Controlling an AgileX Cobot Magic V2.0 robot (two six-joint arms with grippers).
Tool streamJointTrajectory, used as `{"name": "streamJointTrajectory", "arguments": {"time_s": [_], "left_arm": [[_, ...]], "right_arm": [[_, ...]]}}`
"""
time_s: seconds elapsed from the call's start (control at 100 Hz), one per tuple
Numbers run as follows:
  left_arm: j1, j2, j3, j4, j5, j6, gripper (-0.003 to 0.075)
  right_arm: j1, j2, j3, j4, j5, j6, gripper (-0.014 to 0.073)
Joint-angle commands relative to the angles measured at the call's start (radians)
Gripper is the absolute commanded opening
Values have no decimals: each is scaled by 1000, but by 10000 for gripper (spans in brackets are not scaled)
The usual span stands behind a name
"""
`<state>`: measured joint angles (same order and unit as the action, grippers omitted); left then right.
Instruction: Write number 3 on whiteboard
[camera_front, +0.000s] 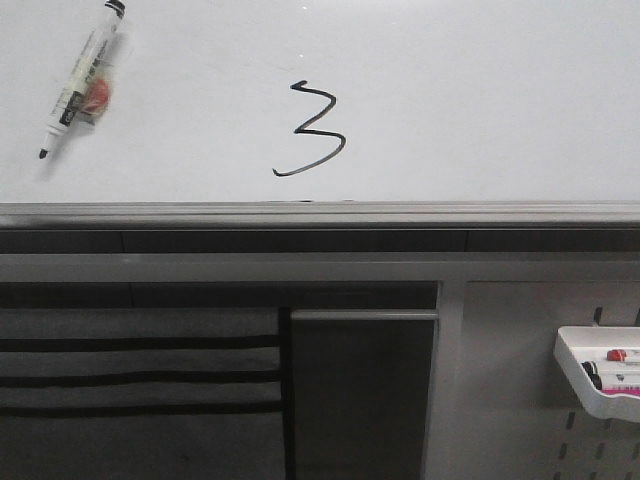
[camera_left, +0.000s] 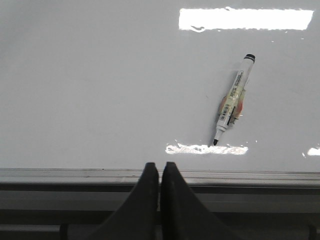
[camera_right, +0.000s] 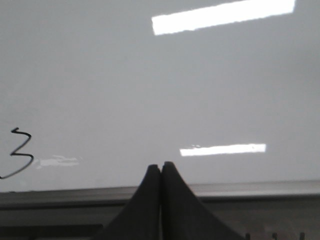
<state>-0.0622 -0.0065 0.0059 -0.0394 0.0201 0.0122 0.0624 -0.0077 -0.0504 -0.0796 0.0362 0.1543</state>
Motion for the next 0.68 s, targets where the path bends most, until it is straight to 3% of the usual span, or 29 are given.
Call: {"name": "streamJointTrajectory", "arguments": {"time_s": [0.0, 0.14, 0.67], "left_arm": [[2, -31, 4, -11, -83, -12, -18], [2, -31, 4, -11, -83, -12, -18], [2, -31, 4, -11, -83, -12, -18]], "right_arm": [[-30, -17, 20, 2, -122, -6, -74], [-35, -21, 91, 2, -202, -6, -74], [-35, -21, 87, 2, -145, -6, -74]]}}
